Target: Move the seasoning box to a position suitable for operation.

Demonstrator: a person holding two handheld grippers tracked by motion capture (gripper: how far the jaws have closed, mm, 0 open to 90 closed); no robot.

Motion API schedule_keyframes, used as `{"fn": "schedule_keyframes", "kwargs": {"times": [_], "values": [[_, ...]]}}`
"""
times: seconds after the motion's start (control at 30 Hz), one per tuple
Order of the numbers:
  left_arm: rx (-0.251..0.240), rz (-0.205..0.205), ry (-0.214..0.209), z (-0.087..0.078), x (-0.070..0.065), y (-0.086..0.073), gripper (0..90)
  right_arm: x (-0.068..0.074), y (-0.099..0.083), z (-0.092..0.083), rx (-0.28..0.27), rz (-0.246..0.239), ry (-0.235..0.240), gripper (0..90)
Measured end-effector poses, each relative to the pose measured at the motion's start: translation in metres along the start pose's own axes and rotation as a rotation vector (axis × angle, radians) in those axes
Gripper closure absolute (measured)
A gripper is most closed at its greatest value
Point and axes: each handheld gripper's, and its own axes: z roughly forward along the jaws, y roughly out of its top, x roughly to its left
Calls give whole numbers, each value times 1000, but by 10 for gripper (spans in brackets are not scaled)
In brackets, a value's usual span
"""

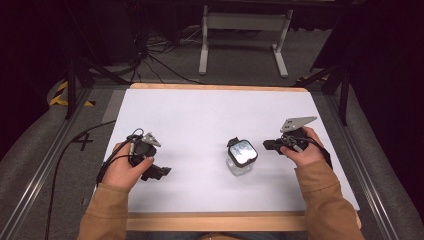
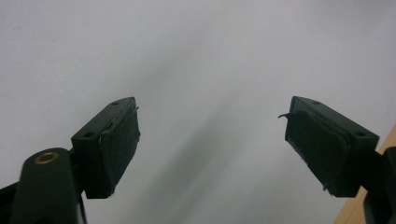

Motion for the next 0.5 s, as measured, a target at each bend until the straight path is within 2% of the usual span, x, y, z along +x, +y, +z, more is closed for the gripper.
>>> {"fn": "schedule_keyframes", "kwargs": {"times": [0.03,0.17,0.3,0.37,0.4,0.43,0.5], "values": [[4,4,-12,-1,0,1,183,0,0,3,-2,-1,3,893],[-18,3,-6,-1,-3,2,182,2,-1,15,-2,5,19,896],[-15,11,-3,0,-4,3,182,2,-3,22,1,19,38,896],[-16,19,5,0,-6,4,181,3,-4,26,13,22,53,896],[-12,22,-9,-1,-7,6,181,3,-5,27,17,23,58,895],[-26,18,-5,0,-8,6,179,4,-5,29,24,20,66,895],[-16,28,-5,0,-10,7,179,5,-5,32,39,18,75,895]]}}
